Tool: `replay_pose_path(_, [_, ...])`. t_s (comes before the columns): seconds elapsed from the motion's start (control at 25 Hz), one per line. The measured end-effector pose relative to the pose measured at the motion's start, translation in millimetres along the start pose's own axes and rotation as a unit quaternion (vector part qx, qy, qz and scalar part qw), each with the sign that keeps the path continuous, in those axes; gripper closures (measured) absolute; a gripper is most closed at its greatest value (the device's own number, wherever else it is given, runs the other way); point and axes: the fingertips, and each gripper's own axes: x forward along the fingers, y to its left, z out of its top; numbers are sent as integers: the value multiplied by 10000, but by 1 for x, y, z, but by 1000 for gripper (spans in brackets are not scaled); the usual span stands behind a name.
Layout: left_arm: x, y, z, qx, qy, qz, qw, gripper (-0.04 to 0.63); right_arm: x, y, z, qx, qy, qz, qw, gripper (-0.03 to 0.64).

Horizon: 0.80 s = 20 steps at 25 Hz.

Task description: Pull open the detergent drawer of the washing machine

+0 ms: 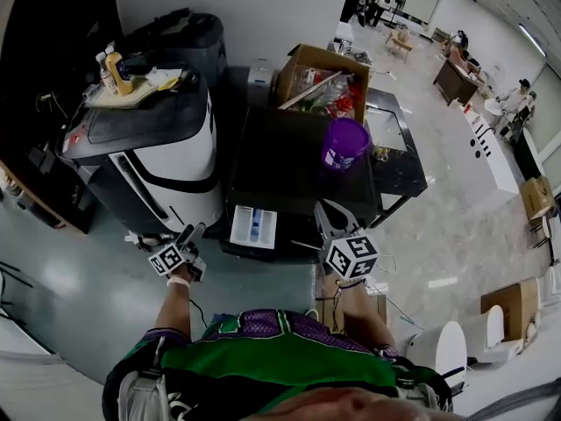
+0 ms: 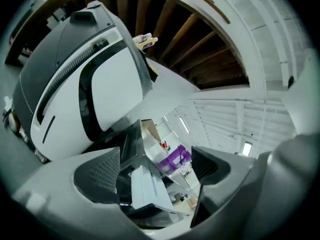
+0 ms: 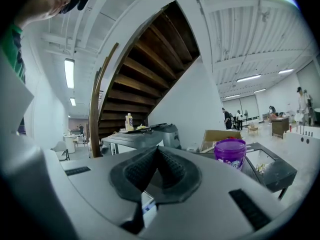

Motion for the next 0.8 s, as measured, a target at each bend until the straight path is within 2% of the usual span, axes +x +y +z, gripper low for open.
replay_pose_path(0.16, [14,-50,25,731,-217,-102,9970,153,-12,-30,7,172,-64,9,9998,615])
replay_pose_path(0.32, [33,-113,33,1514,-239,-283,9878,153,-22,-52,20,98,-158,62,9998,615])
replay_pose_path(0.6, [59,-208,36,2067,-474,-668,9750,163,-33,-76,39,61,-330,220,9992,615])
replay_pose_path(0.64, [60,-219,38,2171,-517,-697,9723,185,-34,-77,40,83,-351,256,9990,615])
replay_pose_path(0.72, [61,-239,42,2394,-645,-720,9661,360,-33,-80,44,124,-402,341,9985,615])
replay_pose_path(0.8, [59,-256,46,2564,-770,-699,9609,406,-33,-81,49,131,-445,442,9979,615])
